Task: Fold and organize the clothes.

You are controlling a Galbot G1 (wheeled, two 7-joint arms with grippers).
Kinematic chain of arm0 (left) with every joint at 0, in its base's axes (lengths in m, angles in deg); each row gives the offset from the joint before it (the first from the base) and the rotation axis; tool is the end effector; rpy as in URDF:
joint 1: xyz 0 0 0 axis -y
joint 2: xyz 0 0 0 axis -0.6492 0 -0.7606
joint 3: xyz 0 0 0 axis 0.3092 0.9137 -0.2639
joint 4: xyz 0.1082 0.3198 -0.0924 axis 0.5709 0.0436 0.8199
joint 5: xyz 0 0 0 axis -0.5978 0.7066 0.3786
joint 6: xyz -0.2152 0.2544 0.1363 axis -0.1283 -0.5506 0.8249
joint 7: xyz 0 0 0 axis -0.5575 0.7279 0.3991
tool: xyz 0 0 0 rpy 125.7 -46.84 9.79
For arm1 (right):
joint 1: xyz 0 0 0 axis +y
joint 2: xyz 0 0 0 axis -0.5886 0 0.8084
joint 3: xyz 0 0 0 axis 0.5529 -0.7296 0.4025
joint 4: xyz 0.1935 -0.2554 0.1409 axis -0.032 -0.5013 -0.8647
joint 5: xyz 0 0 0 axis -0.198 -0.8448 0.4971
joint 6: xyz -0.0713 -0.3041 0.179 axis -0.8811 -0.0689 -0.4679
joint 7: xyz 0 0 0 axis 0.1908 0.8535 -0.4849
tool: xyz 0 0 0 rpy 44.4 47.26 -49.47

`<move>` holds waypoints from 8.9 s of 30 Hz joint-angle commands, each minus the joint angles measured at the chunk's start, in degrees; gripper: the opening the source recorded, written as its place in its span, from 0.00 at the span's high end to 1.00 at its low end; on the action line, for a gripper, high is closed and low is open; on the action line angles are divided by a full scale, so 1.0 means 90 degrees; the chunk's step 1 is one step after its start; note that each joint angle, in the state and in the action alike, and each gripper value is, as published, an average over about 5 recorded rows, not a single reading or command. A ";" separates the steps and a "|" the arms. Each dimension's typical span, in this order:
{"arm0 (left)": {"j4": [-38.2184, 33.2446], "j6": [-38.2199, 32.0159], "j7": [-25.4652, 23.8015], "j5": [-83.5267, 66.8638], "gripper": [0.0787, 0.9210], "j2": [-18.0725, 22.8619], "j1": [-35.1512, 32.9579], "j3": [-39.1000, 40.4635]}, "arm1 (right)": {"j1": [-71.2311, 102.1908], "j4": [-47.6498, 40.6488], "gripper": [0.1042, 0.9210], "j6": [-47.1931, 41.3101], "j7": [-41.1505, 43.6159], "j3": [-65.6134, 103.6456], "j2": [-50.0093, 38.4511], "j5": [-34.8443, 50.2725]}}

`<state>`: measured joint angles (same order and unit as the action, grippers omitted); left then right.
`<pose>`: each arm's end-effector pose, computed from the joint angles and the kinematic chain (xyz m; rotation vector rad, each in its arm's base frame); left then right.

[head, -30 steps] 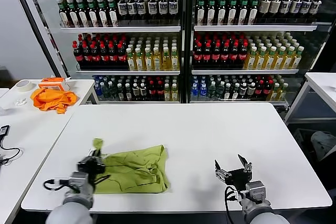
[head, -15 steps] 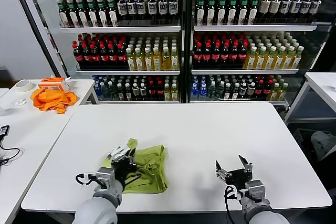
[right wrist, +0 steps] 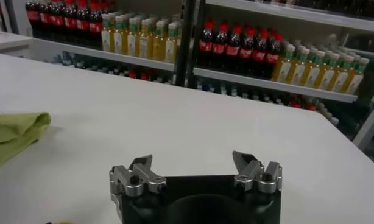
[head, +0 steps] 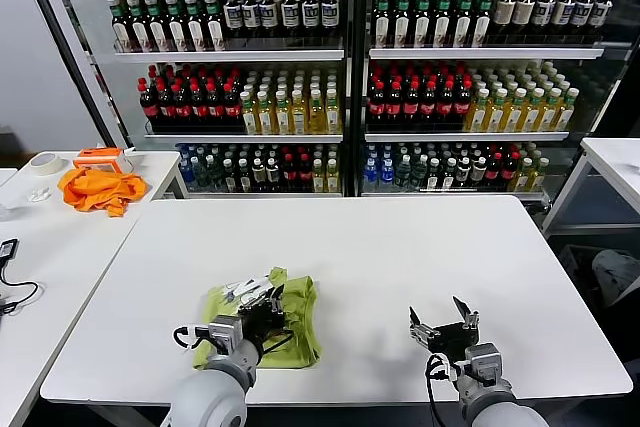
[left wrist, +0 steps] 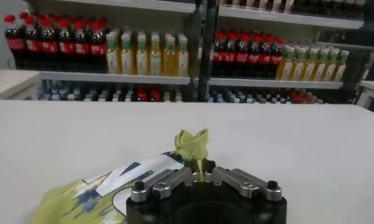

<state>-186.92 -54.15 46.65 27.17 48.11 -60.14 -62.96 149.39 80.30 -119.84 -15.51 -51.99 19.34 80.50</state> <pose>0.2536 -0.0523 -0.2578 -0.2987 -2.6806 0.0947 0.2080 -0.0242 -0.2502 0.1353 -2.7251 0.2588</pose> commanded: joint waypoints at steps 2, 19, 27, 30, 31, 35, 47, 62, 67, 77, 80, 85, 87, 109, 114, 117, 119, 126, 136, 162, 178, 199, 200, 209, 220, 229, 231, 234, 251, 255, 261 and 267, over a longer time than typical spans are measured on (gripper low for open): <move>0.0109 0.0001 0.0035 -0.1111 0.91 0.0366 0.0152 0.0069 | -0.0024 -0.0009 0.12 0.0008 0.0005 0.0000 0.0011 0.0000; 0.0196 -0.0363 -0.0776 0.0894 0.30 -0.0718 -0.1142 -0.2489 | -0.0028 0.0123 0.12 0.0042 0.0059 -0.0062 0.0019 -0.0039; 0.0503 -0.0272 -0.0838 0.1068 0.12 -0.0270 -0.1245 -0.2231 | 0.0197 0.0318 0.12 0.0069 0.0078 0.0060 -0.0087 -0.0060; 0.0603 -0.0401 -0.0869 0.1100 0.12 -0.0129 -0.1218 -0.2094 | 0.0299 0.0348 0.12 0.0101 0.0097 0.0161 -0.0105 -0.0067; 0.0630 -0.0454 -0.0887 0.1090 0.12 -0.0098 -0.1203 -0.2084 | 0.0326 0.0343 0.12 0.0115 0.0100 0.0183 -0.0098 -0.0066; 0.0709 -0.0516 -0.0941 0.1007 0.12 -0.0036 -0.1136 -0.2102 | 0.0404 0.0325 0.12 0.0149 0.0110 0.0177 -0.0032 -0.0085; 0.0770 -0.0528 -0.0877 0.0783 0.16 0.0027 -0.1219 -0.1991 | 0.0399 0.0280 0.12 0.0173 0.0131 0.0167 -0.0028 -0.0140; 0.0832 -0.1179 -0.1326 0.0578 0.68 0.0067 -0.1195 -0.1835 | 0.0196 0.0112 0.12 0.0175 0.0135 0.0064 -0.0082 -0.0123; -0.0101 -0.0933 -0.1318 0.0547 0.85 -0.0250 -0.1285 -0.2127 | 0.0105 0.0059 0.12 0.0175 0.0138 0.0039 -0.0137 -0.0115; -0.0660 0.0010 -0.1167 -0.0830 0.96 -0.2268 -0.1537 -0.4553 | -0.0183 -0.0099 0.12 0.0182 0.0150 -0.0036 -0.0184 -0.0099; -0.0262 0.0015 -0.1281 -0.0897 0.96 -0.2819 -0.1759 -0.5360 | -0.0264 -0.0149 0.12 0.0184 0.0154 -0.0075 -0.0169 -0.0097; -0.0111 0.0014 -0.1326 -0.0899 0.96 -0.3077 -0.1734 -0.5527 | -0.0365 -0.0217 0.12 0.0193 0.0160 -0.0155 -0.0095 -0.0105; -0.0430 0.0011 -0.1244 -0.0816 0.96 -0.2713 -0.1578 -0.4907 | -0.0368 -0.0231 0.12 0.0193 0.0158 -0.0173 -0.0067 -0.0114; -0.0503 -0.0056 -0.1185 0.1334 0.96 0.0714 -0.0346 -0.0158 | -0.0264 -0.0251 0.12 0.0174 0.0191 -0.0141 -0.0070 -0.0243; -0.0337 -0.0055 -0.1075 0.1326 0.96 0.0882 -0.0218 -0.0065 | -0.0228 -0.0212 0.12 0.0173 0.0197 -0.0086 -0.0078 -0.0265; -0.0408 -0.0049 -0.1046 0.1272 0.96 0.0845 -0.0124 -0.0208 | -0.0187 -0.0182 0.12 0.0174 0.0201 -0.0019 -0.0092 -0.0265; -0.0492 -0.0023 -0.1042 0.1212 0.96 0.0713 -0.0029 -0.0444 | -0.0168 -0.0165 0.12 0.0174 0.0203 0.0005 -0.0092 -0.0266; -0.0735 0.0007 -0.1198 0.1222 0.96 -0.0561 -0.0081 -0.1874 | -0.0173 -0.0180 0.12 0.0178 0.0212 -0.0062 -0.0058 -0.0312; -0.0361 0.0002 -0.2125 0.2115 0.96 -0.3006 -0.0967 -0.4366 | -0.0290 -0.0231 0.12 0.0179 0.0216 -0.0193 -0.0049 -0.0320; -0.0281 -0.0440 -0.2084 0.4526 0.96 0.0069 -0.0619 -0.0389 | -0.0254 -0.0301 0.12 0.0229 0.0243 0.0005 -0.0101 -0.0308; 0.0201 0.0004 -0.0761 0.1833 0.96 0.0975 0.0237 -0.0094 | -0.0362 -0.0300 0.12 0.0193 0.0242 -0.0047 -0.0080 -0.0316; 0.0249 -0.1220 -0.1355 0.0388 0.72 0.0762 0.0605 -0.0733 | -0.0647 -0.0312 0.12 0.0132 0.0268 -0.0089 -0.0159 -0.0025; 0.0181 -0.1280 -0.1422 0.0395 0.69 0.0654 0.0555 -0.0911 | -0.0718 -0.0337 0.12 0.0110 0.0267 -0.0156 -0.0135 0.0054; 0.0080 -0.2150 -0.2026 0.1444 0.37 -0.0229 -0.0019 -0.2512 | -0.1581 -0.0579 0.12 -0.0245 0.0135 -0.1299 0.0211 0.1566; 0.0131 -0.2378 -0.2106 0.1845 0.12 -0.0246 -0.0491 -0.2771 | -0.2828 -0.1626 0.12 -0.0278 -0.0713 -0.2754 0.0613 0.2762; 0.0304 -0.2348 -0.2108 0.1845 0.12 -0.0058 -0.0425 -0.2626 | -0.3300 -0.2323 0.12 -0.0277 -0.1058 -0.2966 0.0875 0.3171; 0.0289 -0.2287 -0.2103 0.1802 0.12 -0.0051 -0.0424 -0.2610 | -0.3309 -0.2349 0.12 -0.0277 -0.1121 -0.3020 0.0920 0.3129; 0.0262 -0.2205 -0.2090 0.1696 0.12 -0.0036 -0.0433 -0.2595 | -0.3316 -0.2387 0.12 -0.0277 -0.1234 -0.3053 0.0988 0.3044; 0.0364 -0.2232 -0.2085 0.1763 0.12 0.0062 -0.0462 -0.2574 | -0.3294 -0.2456 0.35 -0.0281 -0.1417 -0.3162 0.1115 0.3417; 0.0375 -0.2237 -0.2082 0.1771 0.12 0.0070 -0.0466 -0.2577 | -0.3270 -0.2463 0.50 -0.0268 -0.1384 -0.3144 0.1137 0.3170; 0.0382 -0.2226 -0.2067 0.1764 0.12 0.0082 -0.0434 -0.2565 | -0.3209 -0.2243 0.71 -0.0256 -0.1174 -0.2960 0.1098 0.2415; 0.0500 -0.2289 -0.2077 0.1847 0.12 0.0072 -0.0370 -0.2532 | -0.2913 -0.1599 0.91 -0.0274 -0.0767 -0.2528 0.0649 0.2318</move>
<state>-183.19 -74.33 28.05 43.22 48.88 -63.68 -85.83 121.03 59.97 -122.32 -26.13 -78.46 28.63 105.63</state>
